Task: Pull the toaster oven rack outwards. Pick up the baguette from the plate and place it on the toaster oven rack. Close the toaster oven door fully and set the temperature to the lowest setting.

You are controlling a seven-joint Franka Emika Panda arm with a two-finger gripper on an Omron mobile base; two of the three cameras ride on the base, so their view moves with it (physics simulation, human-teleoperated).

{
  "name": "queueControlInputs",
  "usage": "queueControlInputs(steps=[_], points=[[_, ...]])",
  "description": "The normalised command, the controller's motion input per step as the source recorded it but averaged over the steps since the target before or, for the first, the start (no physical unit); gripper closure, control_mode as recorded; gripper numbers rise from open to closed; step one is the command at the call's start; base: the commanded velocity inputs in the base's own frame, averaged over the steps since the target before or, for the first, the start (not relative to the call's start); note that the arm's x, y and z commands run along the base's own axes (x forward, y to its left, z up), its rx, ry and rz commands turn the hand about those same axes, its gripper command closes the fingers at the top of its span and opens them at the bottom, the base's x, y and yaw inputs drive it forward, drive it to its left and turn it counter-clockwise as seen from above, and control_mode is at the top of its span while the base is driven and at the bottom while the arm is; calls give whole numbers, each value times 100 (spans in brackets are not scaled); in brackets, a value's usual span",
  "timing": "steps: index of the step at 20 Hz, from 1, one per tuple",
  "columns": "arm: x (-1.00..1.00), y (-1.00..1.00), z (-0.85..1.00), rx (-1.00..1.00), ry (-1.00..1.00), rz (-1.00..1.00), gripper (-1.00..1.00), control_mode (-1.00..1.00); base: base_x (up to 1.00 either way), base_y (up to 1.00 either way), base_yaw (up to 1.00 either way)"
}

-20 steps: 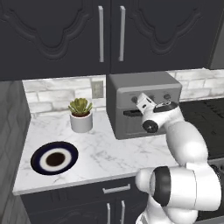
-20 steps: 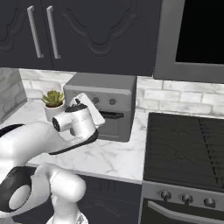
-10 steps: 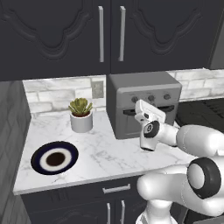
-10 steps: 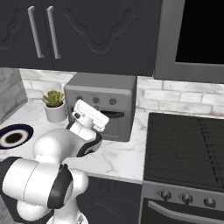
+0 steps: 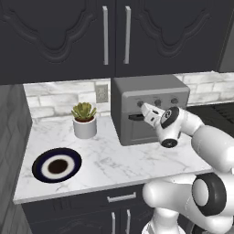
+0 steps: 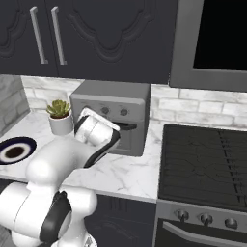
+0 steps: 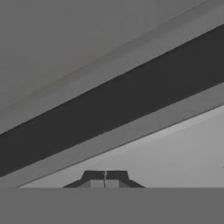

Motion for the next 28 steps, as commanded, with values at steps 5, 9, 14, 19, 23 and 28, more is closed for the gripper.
queueControlInputs(steps=[5,9,14,19,23,28], points=[[41,-22,27,-82,-19,45,100,-100,0,0,0],[48,-19,17,-91,-11,43,100,-100,0,0,0],[47,-12,2,-100,-5,41,100,-100,0,0,0],[45,-7,0,-100,-1,39,100,-100,0,0,0],[43,-6,0,-100,0,38,100,-100,0,0,0],[42,-5,0,-100,0,37,100,-100,0,0,0]])
